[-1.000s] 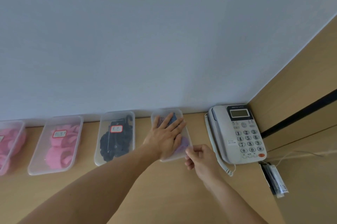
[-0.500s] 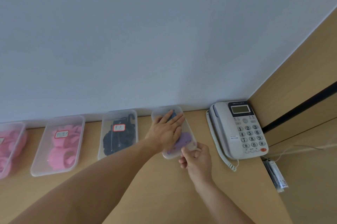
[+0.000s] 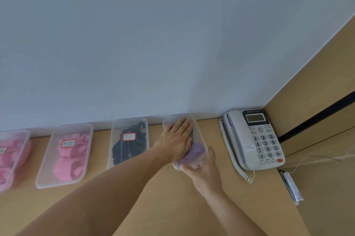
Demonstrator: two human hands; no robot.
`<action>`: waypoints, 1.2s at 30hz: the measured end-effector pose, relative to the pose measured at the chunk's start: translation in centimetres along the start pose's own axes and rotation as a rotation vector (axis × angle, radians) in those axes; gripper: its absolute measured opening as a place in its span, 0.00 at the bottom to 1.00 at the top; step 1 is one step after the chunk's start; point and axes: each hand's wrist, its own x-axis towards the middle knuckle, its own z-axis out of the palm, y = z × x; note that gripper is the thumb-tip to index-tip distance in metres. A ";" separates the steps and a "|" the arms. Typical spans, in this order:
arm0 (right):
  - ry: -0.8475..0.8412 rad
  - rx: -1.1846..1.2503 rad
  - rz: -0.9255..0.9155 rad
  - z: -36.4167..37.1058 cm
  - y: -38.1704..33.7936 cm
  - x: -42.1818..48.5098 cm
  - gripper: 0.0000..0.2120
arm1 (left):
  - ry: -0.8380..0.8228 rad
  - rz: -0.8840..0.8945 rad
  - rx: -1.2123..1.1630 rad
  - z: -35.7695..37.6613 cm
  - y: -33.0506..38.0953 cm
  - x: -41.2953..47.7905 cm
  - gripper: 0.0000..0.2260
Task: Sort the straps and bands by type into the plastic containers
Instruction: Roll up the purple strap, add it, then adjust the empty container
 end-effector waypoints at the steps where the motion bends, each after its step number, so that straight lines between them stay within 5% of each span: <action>1: 0.005 -0.053 0.003 0.1 0.0 0.0 0.62 | -0.003 -0.004 -0.003 0.0 0.0 0.0 0.25; 10: 0.027 -0.164 0.065 0.1 -0.3 0.4 0.63 | -0.027 0.024 -0.139 -0.5 -0.6 0.4 0.25; 15: 0.064 -0.226 -0.046 -2.5 -1.8 3.4 0.20 | 0.317 -0.212 -0.241 -0.3 0.0 -1.1 0.25; 18: 0.103 -0.313 -0.111 -3.3 -1.7 4.9 0.10 | 0.436 -0.495 -0.474 0.2 0.7 -1.7 0.14; 22: 0.076 -0.316 -0.078 -3.2 -1.2 5.8 0.08 | 0.226 -0.903 -0.943 -0.1 0.5 -1.8 0.10; 29: -0.020 -0.079 0.079 -4.3 -1.8 7.6 0.10 | 0.277 -0.924 -1.141 0.8 0.8 -1.6 0.11; 33: -0.066 -0.154 -0.005 -4.1 -3.2 8.5 0.16 | 0.315 -0.907 -1.067 0.7 1.0 -1.1 0.10; 36: -0.019 -0.189 -0.067 -3.6 -3.3 9.3 0.16 | 0.320 -0.829 -0.778 0.5 1.6 -0.8 0.16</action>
